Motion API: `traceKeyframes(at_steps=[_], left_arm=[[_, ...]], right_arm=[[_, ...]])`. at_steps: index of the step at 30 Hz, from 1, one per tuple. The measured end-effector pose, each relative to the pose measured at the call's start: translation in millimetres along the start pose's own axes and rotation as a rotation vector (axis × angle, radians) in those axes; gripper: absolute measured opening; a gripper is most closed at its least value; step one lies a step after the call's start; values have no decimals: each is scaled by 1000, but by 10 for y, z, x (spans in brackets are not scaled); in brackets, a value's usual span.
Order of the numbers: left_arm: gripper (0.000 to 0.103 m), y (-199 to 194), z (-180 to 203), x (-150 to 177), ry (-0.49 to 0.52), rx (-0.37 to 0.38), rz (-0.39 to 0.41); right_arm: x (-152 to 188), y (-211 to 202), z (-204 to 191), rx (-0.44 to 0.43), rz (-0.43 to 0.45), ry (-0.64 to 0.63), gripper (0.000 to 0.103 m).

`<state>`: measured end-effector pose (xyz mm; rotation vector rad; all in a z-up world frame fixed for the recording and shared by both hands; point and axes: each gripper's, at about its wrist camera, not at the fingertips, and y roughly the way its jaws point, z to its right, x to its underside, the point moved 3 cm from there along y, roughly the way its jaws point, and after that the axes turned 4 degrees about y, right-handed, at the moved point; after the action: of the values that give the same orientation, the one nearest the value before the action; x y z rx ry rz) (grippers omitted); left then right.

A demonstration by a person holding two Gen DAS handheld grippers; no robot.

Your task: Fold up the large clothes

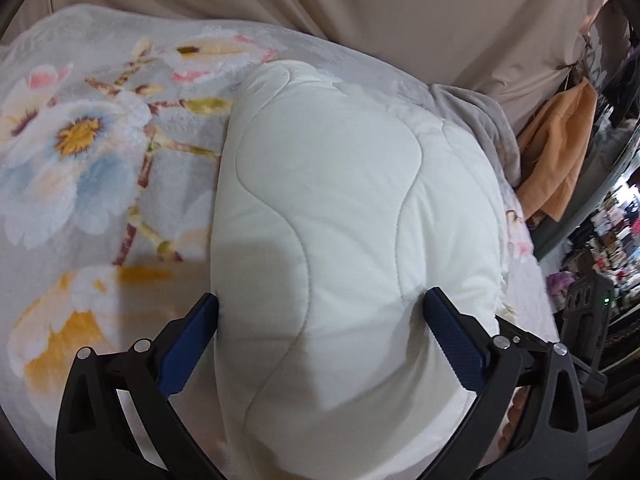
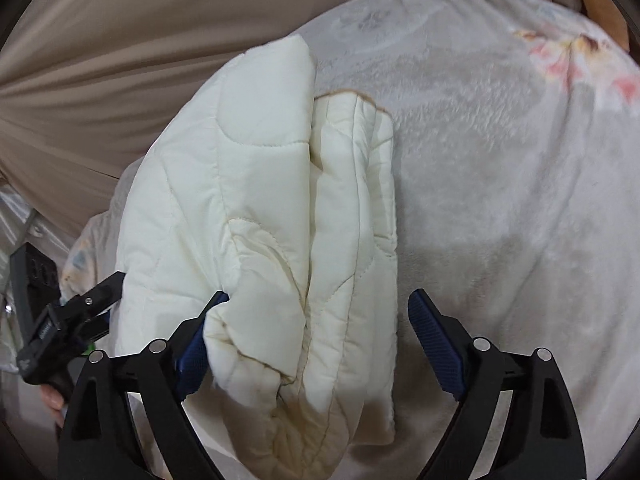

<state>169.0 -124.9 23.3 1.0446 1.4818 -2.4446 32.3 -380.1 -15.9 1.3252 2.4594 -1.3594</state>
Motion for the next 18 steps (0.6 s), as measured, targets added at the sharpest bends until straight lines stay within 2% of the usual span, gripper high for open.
traceKeyframes(at_steps=[4, 8, 15, 18], left_arm=[[98, 36, 130, 46, 39, -104, 50], [98, 59, 185, 82, 62, -167, 96], [98, 78, 158, 100, 74, -184, 120], [98, 80, 168, 98, 80, -185, 121]], right_arm=[[-9, 121, 64, -56, -23, 31, 87], [-11, 178, 62, -75, -19, 39, 88], [19, 210, 39, -92, -9, 35, 89], [42, 214, -1, -96, -3, 21, 86]])
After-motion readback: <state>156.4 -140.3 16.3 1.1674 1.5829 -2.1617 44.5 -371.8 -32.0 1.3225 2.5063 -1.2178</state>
